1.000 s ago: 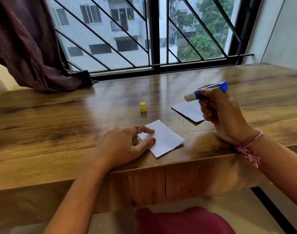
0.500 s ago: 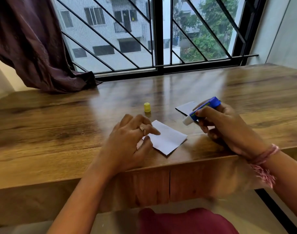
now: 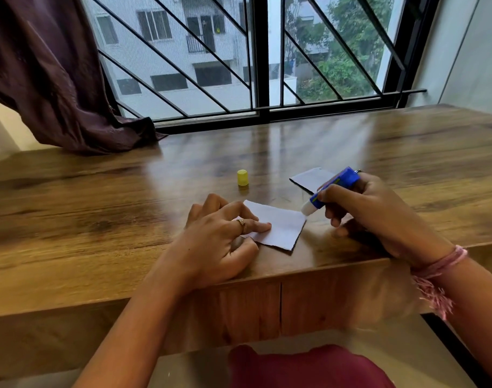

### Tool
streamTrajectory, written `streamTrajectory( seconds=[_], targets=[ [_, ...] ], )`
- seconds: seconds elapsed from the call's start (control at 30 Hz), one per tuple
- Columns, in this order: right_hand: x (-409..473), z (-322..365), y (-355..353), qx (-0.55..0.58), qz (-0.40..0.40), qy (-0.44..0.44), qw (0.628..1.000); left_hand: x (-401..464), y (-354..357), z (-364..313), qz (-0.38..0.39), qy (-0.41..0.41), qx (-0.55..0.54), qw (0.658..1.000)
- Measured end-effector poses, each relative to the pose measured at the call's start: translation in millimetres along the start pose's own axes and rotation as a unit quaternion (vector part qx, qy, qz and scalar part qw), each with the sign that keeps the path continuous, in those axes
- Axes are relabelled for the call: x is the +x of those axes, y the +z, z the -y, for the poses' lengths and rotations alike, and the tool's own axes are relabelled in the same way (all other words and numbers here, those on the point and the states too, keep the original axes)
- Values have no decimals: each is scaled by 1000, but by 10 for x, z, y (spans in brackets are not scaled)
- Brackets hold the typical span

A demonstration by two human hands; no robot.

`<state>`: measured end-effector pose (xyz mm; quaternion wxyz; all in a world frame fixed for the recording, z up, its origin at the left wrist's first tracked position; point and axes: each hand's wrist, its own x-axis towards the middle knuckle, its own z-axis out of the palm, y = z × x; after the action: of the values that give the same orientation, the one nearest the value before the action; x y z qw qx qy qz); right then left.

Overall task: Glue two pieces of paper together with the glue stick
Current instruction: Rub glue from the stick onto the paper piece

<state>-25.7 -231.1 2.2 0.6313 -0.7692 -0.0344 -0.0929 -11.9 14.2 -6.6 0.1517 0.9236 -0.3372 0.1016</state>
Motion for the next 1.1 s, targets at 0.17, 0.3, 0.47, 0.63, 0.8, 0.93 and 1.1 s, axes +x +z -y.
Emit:
streamTrajectory(
  seconds=[0.17, 0.3, 0.47, 0.63, 0.8, 0.93, 1.1],
  targets=[
    [75, -40, 80, -51, -38, -37, 997, -1, 11, 14, 3, -2, -9, 1000],
    [82, -81, 99, -87, -44, -59, 994, 3, 14, 17, 5, -3, -3, 1000],
    [55, -67, 123, -180, -30, -99, 978, 2, 7, 12, 10, -8, -11, 1000],
    [61, -61, 124, -183, -15, -96, 978, 10, -2, 3, 19, -12, -10, 1000],
    [48, -54, 117, -182, 3, -101, 978, 18, 9, 15, 19, -7, -11, 1000],
    [48, -53, 116, -203, -15, -104, 974, 25, 17, 32, 20, -4, -13, 1000],
    [-13, -12, 138, -213, 30, -117, 970, 28, 21, 32, 19, -3, -12, 1000]
  ],
)
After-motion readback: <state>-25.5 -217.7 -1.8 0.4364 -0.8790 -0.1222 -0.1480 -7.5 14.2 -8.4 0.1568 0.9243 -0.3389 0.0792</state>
